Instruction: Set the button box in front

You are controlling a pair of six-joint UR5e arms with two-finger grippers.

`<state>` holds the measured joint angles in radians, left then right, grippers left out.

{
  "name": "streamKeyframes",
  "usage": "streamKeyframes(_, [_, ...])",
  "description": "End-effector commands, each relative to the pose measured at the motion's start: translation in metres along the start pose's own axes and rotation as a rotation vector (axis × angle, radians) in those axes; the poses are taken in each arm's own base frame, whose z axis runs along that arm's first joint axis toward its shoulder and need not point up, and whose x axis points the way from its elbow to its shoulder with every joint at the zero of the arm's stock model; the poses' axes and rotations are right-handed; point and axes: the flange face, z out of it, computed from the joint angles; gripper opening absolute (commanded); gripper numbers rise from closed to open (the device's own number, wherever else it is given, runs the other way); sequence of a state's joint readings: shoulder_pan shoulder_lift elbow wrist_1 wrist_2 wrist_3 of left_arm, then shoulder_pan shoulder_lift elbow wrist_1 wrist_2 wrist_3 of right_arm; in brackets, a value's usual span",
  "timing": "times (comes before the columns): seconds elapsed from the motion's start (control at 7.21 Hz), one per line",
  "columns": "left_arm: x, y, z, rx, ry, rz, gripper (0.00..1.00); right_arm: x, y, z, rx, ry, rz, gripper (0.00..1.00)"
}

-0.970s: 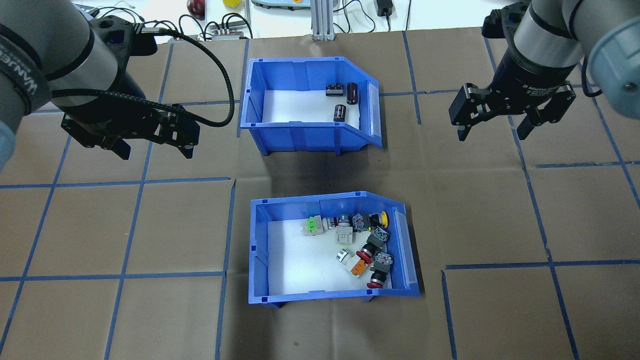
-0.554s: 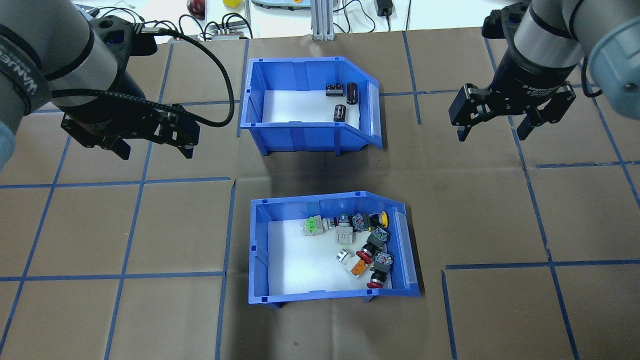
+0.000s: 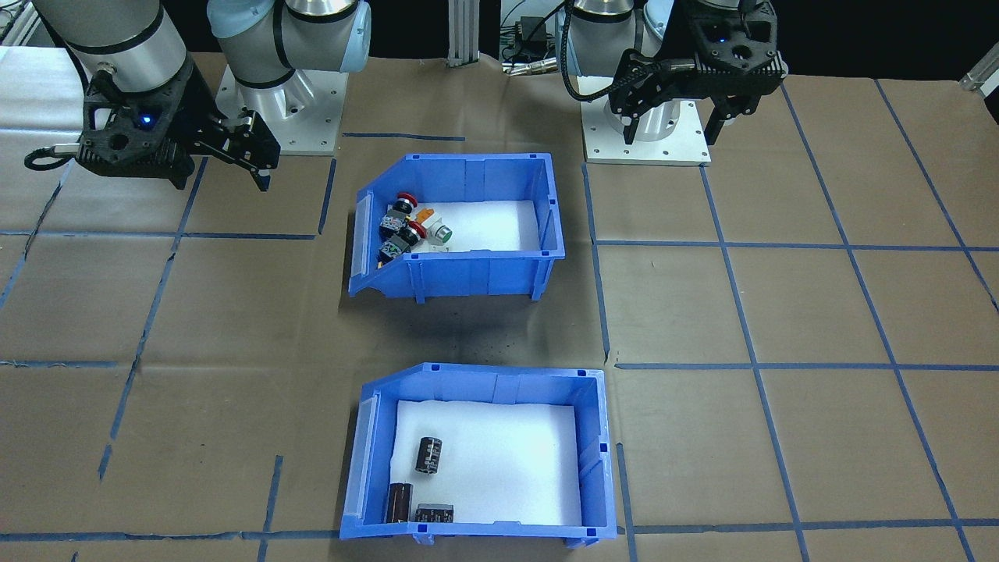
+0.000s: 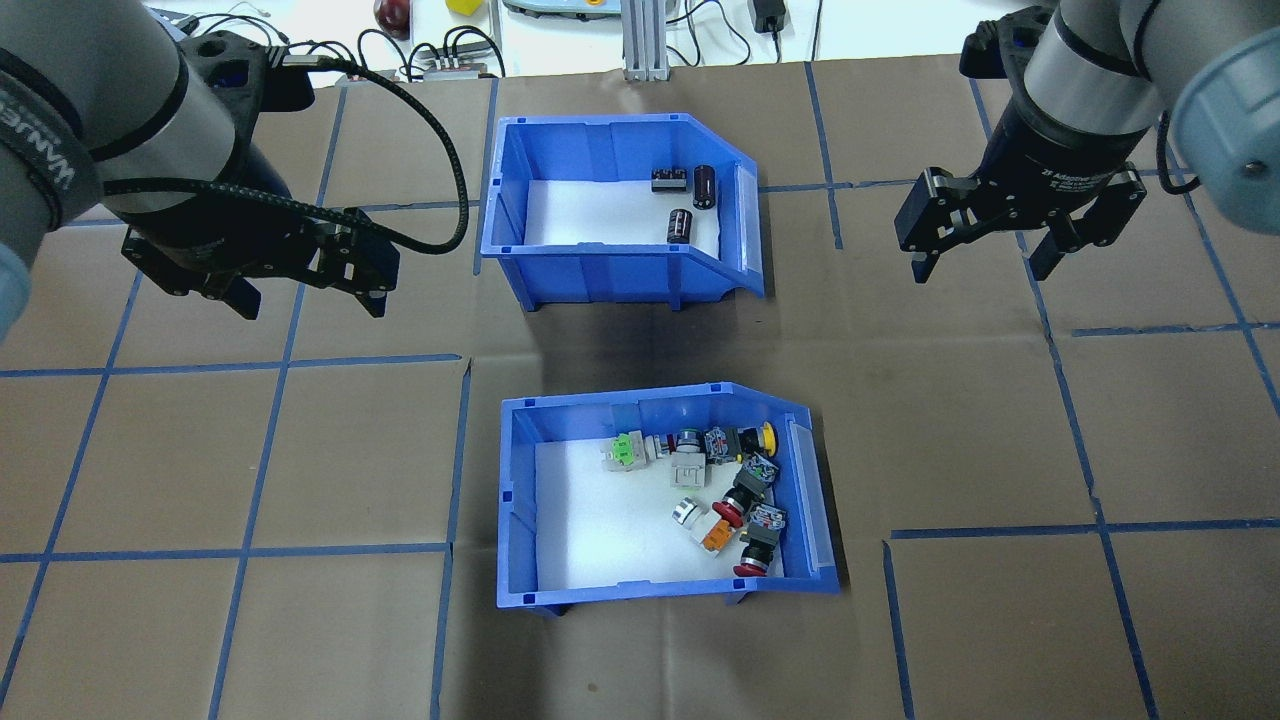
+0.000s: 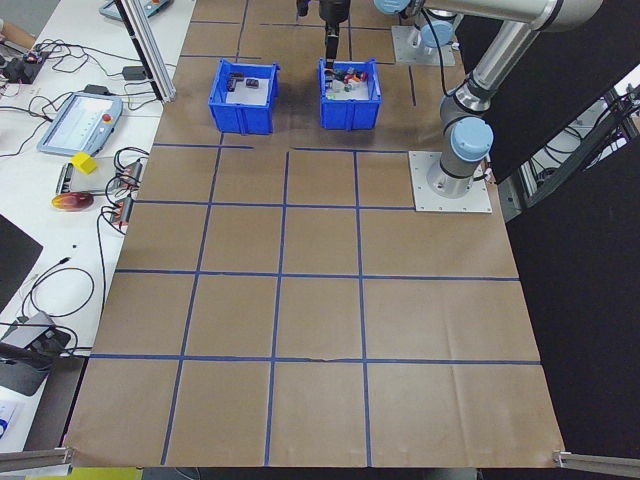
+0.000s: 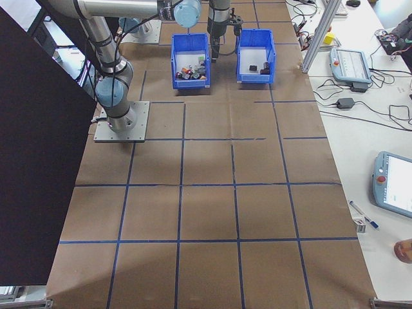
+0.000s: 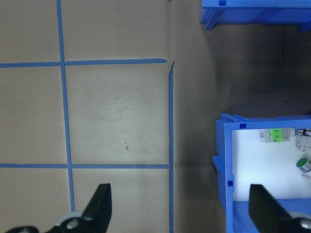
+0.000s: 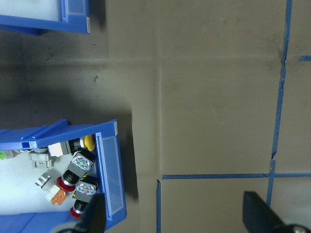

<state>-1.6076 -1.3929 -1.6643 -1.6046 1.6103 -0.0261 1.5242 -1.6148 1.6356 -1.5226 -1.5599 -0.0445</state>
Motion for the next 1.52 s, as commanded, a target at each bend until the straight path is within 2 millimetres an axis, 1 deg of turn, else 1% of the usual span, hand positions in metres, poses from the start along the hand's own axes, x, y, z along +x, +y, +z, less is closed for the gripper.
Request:
streamKeyframes(0.0, [0.0, 0.0, 0.001, -0.005, -0.001, -0.004, 0.99, 0.0, -0.01, 0.005, 0.002, -0.001, -0.119, 1.0])
streamKeyframes(0.14, [0.0, 0.004, 0.008, -0.015, 0.001, -0.012, 0.99, -0.001, -0.013, 0.005, 0.011, 0.0, -0.227, 1.0])
streamKeyframes(0.28, [0.0, 0.015, 0.012, -0.021, 0.0, -0.016, 0.99, 0.0, -0.023, 0.005, 0.035, 0.005, -0.346, 1.0])
streamKeyframes(0.42, [0.0, 0.026, 0.019, -0.023, 0.003, -0.024, 0.99, 0.0, -0.044, 0.005, 0.03, 0.006, -0.413, 1.0])
streamKeyframes(0.55, [0.0, 0.027, 0.023, -0.008, 0.005, -0.036, 0.99, -0.011, -0.069, 0.006, 0.028, 0.009, -0.536, 1.0])
streamKeyframes(0.69, [0.001, 0.029, 0.025, -0.016, 0.011, -0.061, 0.99, -0.038, -0.1, 0.006, 0.041, 0.026, -0.705, 1.0])
streamKeyframes(0.83, [0.002, 0.033, 0.029, -0.034, 0.007, -0.17, 0.99, -0.071, -0.138, 0.011, 0.061, 0.042, -0.866, 1.0])
streamKeyframes(0.97, [0.005, 0.039, 0.042, -0.064, 0.004, -0.29, 0.99, -0.115, -0.168, 0.019, 0.072, 0.057, -1.045, 1.0])
streamKeyframes(1.11, [0.016, 0.059, 0.065, -0.123, 0.054, -0.45, 0.99, -0.164, -0.191, 0.03, 0.083, 0.066, -1.168, 1.0])
streamKeyframes(1.25, [0.025, 0.074, 0.084, -0.174, 0.091, -0.593, 0.99, -0.211, -0.202, 0.034, 0.092, 0.08, -1.248, 1.0])
streamKeyframes(1.39, [0.038, 0.094, 0.1, -0.216, 0.062, -0.717, 0.99, -0.249, -0.211, 0.043, 0.095, 0.12, -1.337, 1.0])
